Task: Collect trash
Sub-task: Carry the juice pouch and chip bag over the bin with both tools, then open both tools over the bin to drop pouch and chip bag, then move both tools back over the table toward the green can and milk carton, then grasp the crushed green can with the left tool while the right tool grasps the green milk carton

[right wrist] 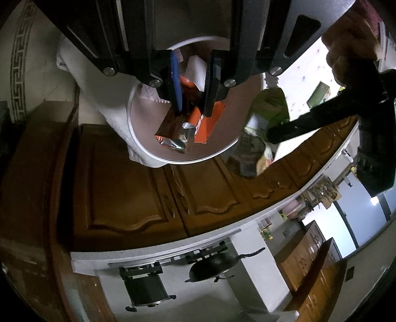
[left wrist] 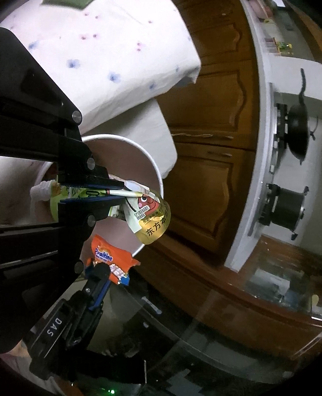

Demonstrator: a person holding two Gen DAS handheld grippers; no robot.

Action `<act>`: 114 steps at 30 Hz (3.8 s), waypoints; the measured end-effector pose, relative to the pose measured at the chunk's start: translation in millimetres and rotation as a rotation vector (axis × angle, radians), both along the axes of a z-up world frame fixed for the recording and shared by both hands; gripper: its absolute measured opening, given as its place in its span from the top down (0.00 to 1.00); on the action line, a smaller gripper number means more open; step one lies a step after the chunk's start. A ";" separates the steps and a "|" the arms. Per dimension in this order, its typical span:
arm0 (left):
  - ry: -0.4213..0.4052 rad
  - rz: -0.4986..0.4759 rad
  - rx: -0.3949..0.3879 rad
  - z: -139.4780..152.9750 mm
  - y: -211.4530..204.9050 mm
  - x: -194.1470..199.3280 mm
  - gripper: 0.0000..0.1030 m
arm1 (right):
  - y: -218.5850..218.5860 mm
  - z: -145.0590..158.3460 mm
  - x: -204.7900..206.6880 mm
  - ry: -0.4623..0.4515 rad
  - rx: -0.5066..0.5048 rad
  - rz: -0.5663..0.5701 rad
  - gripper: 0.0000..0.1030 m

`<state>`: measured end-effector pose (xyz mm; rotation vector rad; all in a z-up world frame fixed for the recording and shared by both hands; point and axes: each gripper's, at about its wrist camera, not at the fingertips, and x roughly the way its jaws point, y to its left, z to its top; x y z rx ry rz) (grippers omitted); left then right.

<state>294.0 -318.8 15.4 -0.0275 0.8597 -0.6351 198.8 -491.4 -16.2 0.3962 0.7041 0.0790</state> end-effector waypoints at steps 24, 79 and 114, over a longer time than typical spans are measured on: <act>-0.011 0.087 -0.033 5.0 59.4 -26.2 0.57 | 0.6 1.4 -11.7 -0.020 0.055 -0.031 0.40; -0.076 0.671 -0.038 1.5 385.6 -179.9 0.19 | 248.1 17.8 -15.9 -0.015 0.077 0.347 0.08; 0.114 0.754 -0.100 -60.3 466.8 -160.2 0.72 | 347.2 -21.7 70.4 0.121 0.064 0.409 0.19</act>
